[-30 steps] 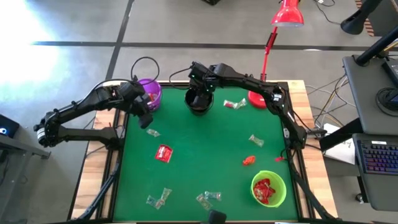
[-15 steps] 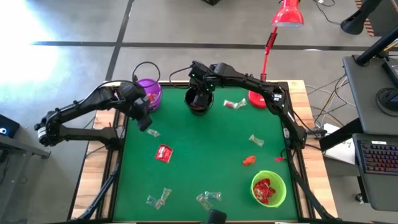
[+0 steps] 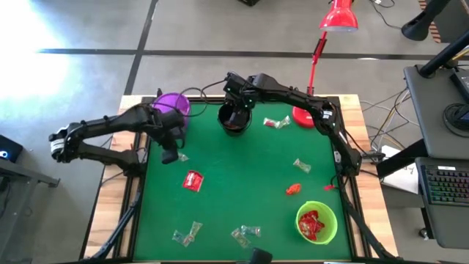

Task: Sort candy
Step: Put the green gummy into the black bucket

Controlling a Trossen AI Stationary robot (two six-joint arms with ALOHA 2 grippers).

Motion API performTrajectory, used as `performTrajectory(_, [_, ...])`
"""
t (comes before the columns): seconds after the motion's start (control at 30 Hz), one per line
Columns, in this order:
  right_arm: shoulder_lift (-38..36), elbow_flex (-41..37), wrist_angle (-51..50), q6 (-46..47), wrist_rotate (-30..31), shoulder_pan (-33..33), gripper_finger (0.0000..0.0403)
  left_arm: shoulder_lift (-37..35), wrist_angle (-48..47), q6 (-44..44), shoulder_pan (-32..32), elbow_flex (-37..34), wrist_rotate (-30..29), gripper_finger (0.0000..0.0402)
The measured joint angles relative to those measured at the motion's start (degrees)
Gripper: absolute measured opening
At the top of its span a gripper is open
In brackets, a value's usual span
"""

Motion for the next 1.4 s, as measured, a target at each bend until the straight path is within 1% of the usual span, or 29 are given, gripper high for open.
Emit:
performTrajectory(0.07, [-0.24, -0.02, -0.86, 0.99, 0.02, 0.00, 0.0153, 0.85, 0.04, 2.14, -1.19, -0.01, -2.75, 0.0155])
performTrajectory(0.13, [-0.70, 0.17, -1.84, 2.37, 0.09, 0.00, 0.0153, 1.45, 0.21, 3.67, -1.68, -0.29, -3.25, 0.0155])
performTrajectory(0.27, [-2.15, 0.79, -4.24, 4.78, 0.74, -0.02, 0.0157, 2.12, 0.80, 4.70, -2.11, -1.83, -3.22, 0.0155])
performTrajectory(0.37, [-4.38, 0.92, -6.80, 7.44, 2.81, 0.00, 0.0157, 1.64, 2.19, 5.08, -2.12, -4.32, -3.18, 0.0155])
performTrajectory(0.5, [-8.91, 0.98, -8.86, 11.47, 5.46, 0.04, 0.0155, 1.12, 4.82, 6.11, -2.24, -8.16, -1.88, 0.0155])
performTrajectory(0.67, [-14.72, 0.98, -8.93, 16.71, 6.01, 0.24, 0.0158, 1.18, 10.46, 7.46, -2.57, -13.81, -0.16, 0.0155])
performTrajectory(0.77, [-17.54, 0.98, -8.91, 19.35, 5.98, 0.50, 0.0159, 2.04, 10.57, 7.93, -2.62, -13.09, -0.17, 0.0155])
performTrajectory(0.97, [-20.99, 1.00, -8.87, 22.95, 6.07, 1.74, 0.0160, 3.00, 16.20, 10.84, -2.62, -13.25, -0.48, 0.0155])
performTrajectory(1.13, [-21.53, 0.98, -8.89, 23.60, 6.01, 3.39, 0.0160, 6.19, 16.71, 11.09, -2.62, -13.97, -0.73, 0.0155])
performTrajectory(1.4, [-21.11, 0.98, -8.89, 23.57, 5.97, 5.03, 0.0160, 13.63, 17.05, 10.86, -2.62, -13.99, -2.10, 0.0155])
